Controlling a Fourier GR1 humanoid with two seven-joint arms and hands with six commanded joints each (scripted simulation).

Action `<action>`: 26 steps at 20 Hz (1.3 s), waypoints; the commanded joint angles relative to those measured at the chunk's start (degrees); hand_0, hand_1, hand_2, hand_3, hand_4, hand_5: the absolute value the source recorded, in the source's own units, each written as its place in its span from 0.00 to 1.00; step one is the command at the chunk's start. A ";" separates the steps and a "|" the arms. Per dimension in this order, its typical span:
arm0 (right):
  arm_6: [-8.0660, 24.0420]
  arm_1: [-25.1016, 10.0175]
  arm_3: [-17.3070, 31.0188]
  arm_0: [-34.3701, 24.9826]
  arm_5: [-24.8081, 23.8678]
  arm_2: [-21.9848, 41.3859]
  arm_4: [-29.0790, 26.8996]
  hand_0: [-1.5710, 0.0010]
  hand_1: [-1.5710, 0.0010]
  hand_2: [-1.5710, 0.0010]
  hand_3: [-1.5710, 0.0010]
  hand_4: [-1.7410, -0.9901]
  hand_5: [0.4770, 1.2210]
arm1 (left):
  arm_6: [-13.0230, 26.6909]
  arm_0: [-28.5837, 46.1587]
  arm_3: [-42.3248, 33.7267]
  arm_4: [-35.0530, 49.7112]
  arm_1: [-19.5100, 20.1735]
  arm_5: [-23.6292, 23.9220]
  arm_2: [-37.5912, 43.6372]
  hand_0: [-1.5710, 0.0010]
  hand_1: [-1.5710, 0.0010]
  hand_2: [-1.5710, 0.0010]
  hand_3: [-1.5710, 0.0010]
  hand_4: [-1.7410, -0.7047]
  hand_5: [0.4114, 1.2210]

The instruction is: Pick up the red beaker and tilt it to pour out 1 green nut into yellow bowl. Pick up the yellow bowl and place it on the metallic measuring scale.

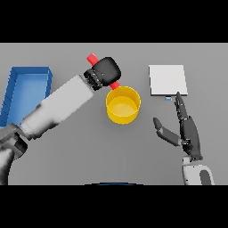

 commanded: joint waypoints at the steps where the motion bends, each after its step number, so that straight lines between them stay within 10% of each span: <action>1: 0.49 0.02 0.09 -0.38 -0.07 -0.09 -0.04 1.00 1.00 1.00 1.00 0.73 0.14 | -0.65 -0.73 -0.06 -1.06 -0.15 -0.20 -1.10 0.00 0.00 0.00 0.03 0.01 1.00; 18: -0.68 0.02 0.02 -0.04 -0.43 -0.11 0.36 1.00 1.00 1.00 1.00 0.81 0.13 | -9.27 -12.93 4.59 -18.40 -1.73 3.35 -16.60 0.00 0.00 0.00 0.00 0.01 1.00; 26: -0.71 0.29 0.58 -1.33 -0.19 0.05 0.07 1.00 1.00 1.00 1.00 0.82 0.10 | -10.38 -28.41 14.35 -15.97 2.94 5.83 -6.78 0.00 0.00 0.00 0.00 0.02 1.00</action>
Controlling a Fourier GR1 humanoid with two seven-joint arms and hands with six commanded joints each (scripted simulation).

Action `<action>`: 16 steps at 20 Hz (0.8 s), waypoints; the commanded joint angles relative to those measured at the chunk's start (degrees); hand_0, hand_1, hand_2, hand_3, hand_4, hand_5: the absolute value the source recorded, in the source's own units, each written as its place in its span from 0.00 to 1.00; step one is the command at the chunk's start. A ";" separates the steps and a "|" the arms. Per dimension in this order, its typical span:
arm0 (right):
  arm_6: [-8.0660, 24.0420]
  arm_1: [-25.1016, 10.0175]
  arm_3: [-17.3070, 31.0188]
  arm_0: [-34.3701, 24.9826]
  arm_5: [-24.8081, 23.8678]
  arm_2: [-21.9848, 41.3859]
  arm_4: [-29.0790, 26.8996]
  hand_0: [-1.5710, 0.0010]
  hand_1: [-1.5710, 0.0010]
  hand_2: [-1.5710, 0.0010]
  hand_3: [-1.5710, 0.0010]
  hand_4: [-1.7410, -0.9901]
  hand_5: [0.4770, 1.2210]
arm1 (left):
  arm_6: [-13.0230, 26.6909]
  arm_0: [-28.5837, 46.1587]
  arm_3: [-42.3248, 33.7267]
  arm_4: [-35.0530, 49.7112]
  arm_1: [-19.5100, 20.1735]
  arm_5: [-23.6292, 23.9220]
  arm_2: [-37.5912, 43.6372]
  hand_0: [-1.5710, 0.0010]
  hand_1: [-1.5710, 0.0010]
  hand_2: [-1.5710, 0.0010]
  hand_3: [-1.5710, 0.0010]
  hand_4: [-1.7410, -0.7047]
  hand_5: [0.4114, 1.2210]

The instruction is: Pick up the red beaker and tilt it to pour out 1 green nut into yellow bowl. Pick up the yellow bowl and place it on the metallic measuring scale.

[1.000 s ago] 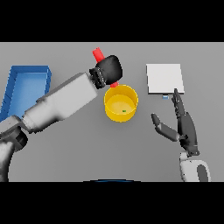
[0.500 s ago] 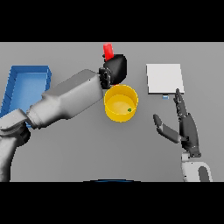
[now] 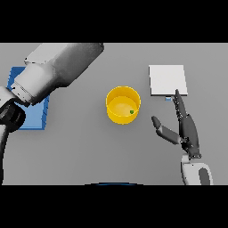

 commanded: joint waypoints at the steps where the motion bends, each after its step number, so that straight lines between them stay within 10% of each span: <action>1: -0.17 0.02 -0.22 0.07 0.30 0.27 -0.07 1.00 1.00 1.00 1.00 0.83 0.10 | 0.86 -1.52 2.62 1.54 0.63 0.12 2.77 0.00 0.00 0.00 0.00 0.02 1.00; 8: -1.12 -0.23 0.41 -0.18 1.70 0.64 -1.19 1.00 1.00 1.00 1.00 0.83 0.14 | 11.86 -1.67 15.75 26.18 10.79 -4.41 33.68 0.00 0.00 0.00 0.03 0.00 1.00; 16: -1.54 -1.93 1.74 -1.46 2.01 0.72 0.08 1.00 1.00 1.00 1.00 0.80 0.20 | 23.83 17.25 14.61 44.21 16.44 9.30 49.95 0.00 0.00 0.00 0.01 0.00 1.00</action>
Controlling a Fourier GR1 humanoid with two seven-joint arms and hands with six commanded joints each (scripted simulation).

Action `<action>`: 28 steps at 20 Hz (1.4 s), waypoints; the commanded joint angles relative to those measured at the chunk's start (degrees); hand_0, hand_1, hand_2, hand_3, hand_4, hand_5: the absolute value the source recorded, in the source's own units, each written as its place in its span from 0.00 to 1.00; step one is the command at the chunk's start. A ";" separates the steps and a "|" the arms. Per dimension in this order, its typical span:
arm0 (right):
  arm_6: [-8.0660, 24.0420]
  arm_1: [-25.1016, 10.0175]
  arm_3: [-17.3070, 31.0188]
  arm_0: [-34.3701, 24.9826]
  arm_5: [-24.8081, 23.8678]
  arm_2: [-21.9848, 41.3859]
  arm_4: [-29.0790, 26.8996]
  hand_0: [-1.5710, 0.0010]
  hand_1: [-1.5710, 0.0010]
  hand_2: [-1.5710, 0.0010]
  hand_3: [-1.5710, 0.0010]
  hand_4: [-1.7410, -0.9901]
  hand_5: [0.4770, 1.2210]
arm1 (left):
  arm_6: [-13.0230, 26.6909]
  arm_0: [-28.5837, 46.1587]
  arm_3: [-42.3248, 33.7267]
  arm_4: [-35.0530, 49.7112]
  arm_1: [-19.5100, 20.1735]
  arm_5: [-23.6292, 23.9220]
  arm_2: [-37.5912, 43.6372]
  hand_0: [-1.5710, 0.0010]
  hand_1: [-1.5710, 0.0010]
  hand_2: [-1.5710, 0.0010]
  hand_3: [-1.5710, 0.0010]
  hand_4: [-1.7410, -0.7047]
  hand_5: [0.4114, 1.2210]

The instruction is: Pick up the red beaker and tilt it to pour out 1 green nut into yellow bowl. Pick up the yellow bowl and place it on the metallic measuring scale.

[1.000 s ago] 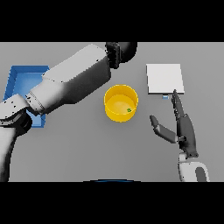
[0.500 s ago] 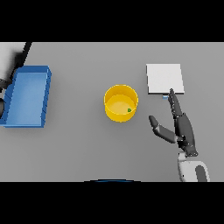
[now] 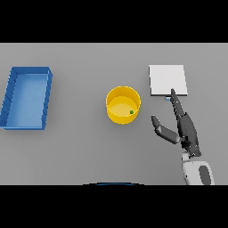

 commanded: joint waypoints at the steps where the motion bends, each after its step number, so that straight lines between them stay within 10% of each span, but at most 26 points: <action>1: 0.77 -0.28 -0.15 -0.35 0.16 -0.04 0.00 1.00 1.00 1.00 1.00 0.81 0.21 | 1.79 2.38 -1.61 2.06 -0.05 1.44 1.60 0.00 0.00 0.00 0.00 0.00 1.00; 11: -2.34 -0.80 0.33 1.00 0.69 0.13 0.06 1.00 1.00 1.00 1.00 0.77 0.27 | 15.09 34.65 -31.57 16.00 -4.13 9.30 7.30 0.00 0.00 0.00 0.00 0.00 1.00; 17: -1.26 -0.34 0.51 0.55 0.29 -0.03 -0.06 1.00 1.00 1.00 1.00 0.78 0.26 | 20.69 43.10 -41.87 17.91 -6.28 11.49 7.21 0.00 0.00 0.00 0.00 0.00 0.63; 19: -0.64 -0.38 0.04 0.29 0.69 -0.22 -0.84 1.00 1.00 1.00 1.00 0.78 0.26 | 22.78 44.99 -44.87 18.88 -6.01 9.85 7.24 0.00 0.00 0.03 0.03 0.21 0.50; 23: -0.74 -0.02 0.90 0.27 0.32 -0.18 -0.53 1.00 1.00 1.00 1.00 0.79 0.26 | 20.36 47.61 -49.42 26.02 -4.90 0.16 7.94 0.52 0.56 0.58 0.57 0.67 0.34; 28: -0.53 -0.95 0.81 -0.40 0.37 -0.45 -0.19 1.00 1.00 1.00 1.00 0.78 0.25 | 23.58 46.70 -47.56 22.39 -2.79 -3.72 4.26 0.84 0.86 0.86 0.86 0.88 0.27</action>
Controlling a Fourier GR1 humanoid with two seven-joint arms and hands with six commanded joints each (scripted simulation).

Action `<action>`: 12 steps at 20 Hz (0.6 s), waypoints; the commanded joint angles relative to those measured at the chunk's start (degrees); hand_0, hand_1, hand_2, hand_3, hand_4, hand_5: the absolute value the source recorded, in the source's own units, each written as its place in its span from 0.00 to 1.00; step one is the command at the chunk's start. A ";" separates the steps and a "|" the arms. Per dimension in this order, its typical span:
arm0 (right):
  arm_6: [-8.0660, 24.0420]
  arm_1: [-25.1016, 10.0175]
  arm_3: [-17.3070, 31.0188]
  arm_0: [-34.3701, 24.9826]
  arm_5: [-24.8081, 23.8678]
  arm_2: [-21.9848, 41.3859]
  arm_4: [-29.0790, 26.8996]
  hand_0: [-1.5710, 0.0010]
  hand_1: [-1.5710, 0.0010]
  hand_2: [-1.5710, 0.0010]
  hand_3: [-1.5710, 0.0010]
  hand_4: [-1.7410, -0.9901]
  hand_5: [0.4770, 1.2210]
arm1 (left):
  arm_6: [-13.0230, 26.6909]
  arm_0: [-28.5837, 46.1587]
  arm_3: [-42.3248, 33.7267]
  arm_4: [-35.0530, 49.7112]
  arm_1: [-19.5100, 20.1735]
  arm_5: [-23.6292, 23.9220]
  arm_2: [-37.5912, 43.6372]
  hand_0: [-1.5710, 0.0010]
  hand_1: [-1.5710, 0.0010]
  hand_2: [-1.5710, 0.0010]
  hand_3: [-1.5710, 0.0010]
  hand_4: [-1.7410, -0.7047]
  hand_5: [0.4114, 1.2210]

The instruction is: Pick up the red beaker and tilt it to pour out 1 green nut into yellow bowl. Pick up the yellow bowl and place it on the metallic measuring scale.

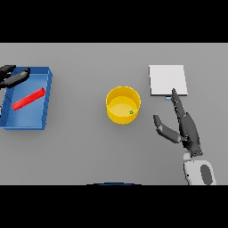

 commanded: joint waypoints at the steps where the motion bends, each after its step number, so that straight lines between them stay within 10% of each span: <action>1: -0.15 0.00 0.03 0.04 -0.32 0.13 0.52 1.00 1.00 1.00 1.00 0.78 0.25 | -0.58 -0.01 0.36 -1.12 0.02 0.50 -0.66 0.87 0.89 0.89 0.89 0.90 0.27; 7: 3.23 -0.74 -0.74 -0.59 -1.40 2.43 5.57 1.00 1.00 1.00 1.00 0.83 0.22 | -5.59 -0.35 -0.09 -1.10 -0.87 3.26 0.10 0.97 0.97 0.97 0.97 0.93 0.28; 12: 5.05 -8.94 1.51 -8.29 4.49 7.39 14.54 1.00 1.00 1.00 1.00 0.82 0.23 | -7.09 0.63 -1.88 0.24 -2.44 4.18 0.50 0.99 0.99 0.99 0.99 0.91 0.31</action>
